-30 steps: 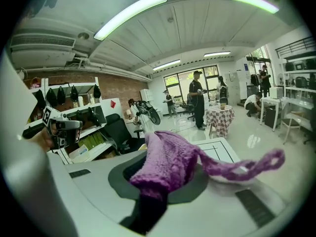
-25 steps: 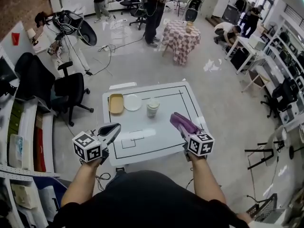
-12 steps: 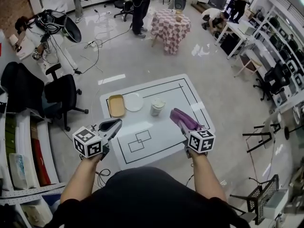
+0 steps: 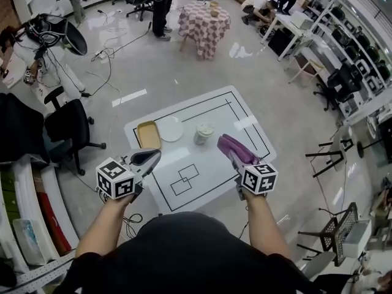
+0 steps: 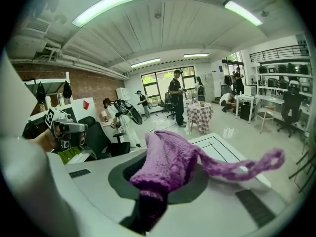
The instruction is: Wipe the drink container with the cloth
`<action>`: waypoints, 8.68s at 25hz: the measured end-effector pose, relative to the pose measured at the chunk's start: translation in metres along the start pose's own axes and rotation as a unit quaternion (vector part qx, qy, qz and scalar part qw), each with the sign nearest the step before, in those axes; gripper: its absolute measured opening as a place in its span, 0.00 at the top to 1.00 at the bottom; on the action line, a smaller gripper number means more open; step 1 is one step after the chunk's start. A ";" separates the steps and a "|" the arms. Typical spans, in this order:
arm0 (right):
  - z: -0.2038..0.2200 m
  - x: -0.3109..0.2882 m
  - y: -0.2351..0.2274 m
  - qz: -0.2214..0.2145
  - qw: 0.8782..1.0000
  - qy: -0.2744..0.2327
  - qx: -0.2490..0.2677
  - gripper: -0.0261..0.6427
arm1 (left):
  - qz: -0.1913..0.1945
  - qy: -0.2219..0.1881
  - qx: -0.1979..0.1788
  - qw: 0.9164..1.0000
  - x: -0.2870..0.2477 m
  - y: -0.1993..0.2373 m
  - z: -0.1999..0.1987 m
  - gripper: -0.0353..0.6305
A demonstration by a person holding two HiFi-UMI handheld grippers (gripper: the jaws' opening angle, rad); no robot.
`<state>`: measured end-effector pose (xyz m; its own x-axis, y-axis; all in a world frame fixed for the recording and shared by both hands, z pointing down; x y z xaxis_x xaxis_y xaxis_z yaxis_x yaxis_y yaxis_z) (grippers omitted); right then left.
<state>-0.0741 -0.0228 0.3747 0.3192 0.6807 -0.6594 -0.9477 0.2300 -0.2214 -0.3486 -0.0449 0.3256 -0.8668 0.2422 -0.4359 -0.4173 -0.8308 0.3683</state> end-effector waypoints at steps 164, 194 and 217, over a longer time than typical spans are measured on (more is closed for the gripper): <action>0.124 -0.301 -0.154 -0.131 0.966 0.159 0.156 0.84 | -0.045 0.151 -0.122 0.980 -0.411 0.119 0.022 0.91; 0.039 -0.237 -0.186 -0.181 0.959 0.065 0.207 0.83 | -0.062 0.164 -0.113 0.978 -0.416 0.117 0.017 0.91; 0.113 -0.332 -0.203 -0.179 0.943 0.164 0.227 0.84 | -0.055 0.160 -0.092 0.981 -0.420 0.123 0.018 0.91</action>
<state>0.0126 -0.2167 0.7194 0.5306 0.2672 -0.8044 -0.6569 0.7294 -0.1910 -0.0406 -0.2400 0.5690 -0.6763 0.1905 -0.7116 -0.4225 -0.8916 0.1629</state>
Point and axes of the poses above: the fingertips, and each gripper's own axes: x backward along the fingers, y to its left, z out of its underside, the point moved 2 cm from there along x, backward along the fingers, and after that the axes turned 12 degrees about y, right-handed, at the moved point
